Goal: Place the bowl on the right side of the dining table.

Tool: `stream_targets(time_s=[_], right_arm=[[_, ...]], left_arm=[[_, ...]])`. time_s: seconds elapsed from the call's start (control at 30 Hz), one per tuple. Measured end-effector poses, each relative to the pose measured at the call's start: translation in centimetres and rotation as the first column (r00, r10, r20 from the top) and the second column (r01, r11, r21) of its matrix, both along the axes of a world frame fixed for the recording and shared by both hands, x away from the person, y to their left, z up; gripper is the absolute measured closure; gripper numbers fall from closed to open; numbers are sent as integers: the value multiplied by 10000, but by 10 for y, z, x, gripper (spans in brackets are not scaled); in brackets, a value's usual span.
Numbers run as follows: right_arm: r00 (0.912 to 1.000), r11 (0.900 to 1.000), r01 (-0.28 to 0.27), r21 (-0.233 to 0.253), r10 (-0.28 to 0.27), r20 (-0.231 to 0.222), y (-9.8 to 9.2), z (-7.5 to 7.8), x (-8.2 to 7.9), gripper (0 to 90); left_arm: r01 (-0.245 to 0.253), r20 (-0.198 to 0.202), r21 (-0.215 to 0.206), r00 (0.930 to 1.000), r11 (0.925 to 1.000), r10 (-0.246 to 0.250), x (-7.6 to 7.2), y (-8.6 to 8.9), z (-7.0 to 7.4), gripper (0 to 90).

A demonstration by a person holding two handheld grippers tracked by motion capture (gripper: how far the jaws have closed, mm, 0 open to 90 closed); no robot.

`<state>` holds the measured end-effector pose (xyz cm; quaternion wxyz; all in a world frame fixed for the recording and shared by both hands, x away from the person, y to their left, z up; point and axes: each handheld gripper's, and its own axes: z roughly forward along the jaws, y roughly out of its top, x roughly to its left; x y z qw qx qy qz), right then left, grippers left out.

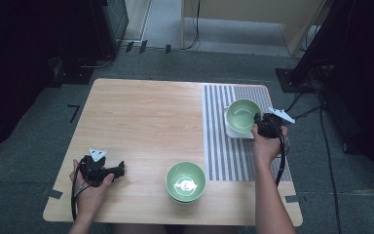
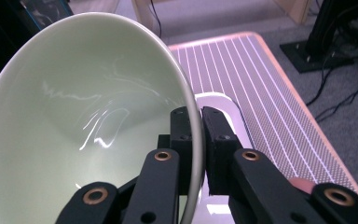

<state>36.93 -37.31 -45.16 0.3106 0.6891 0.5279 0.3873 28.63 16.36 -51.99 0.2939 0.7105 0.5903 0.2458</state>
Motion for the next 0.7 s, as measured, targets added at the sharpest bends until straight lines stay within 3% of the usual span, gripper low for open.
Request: stream_targets(time_s=[0.33, 0.7], right_arm=[[9962, 9986, 214, 479, -173, -854, -6, -19, 14, 844], [9811, 9951, 466, 871, -292, -1912, -13, -32, 25, 842]], left_arm=[[2, 4, -8, 10000, 10000, -2, 0, 0, 0, 0], [13, 3, -11, 10000, 10000, -13, 0, 0, 0, 0]])
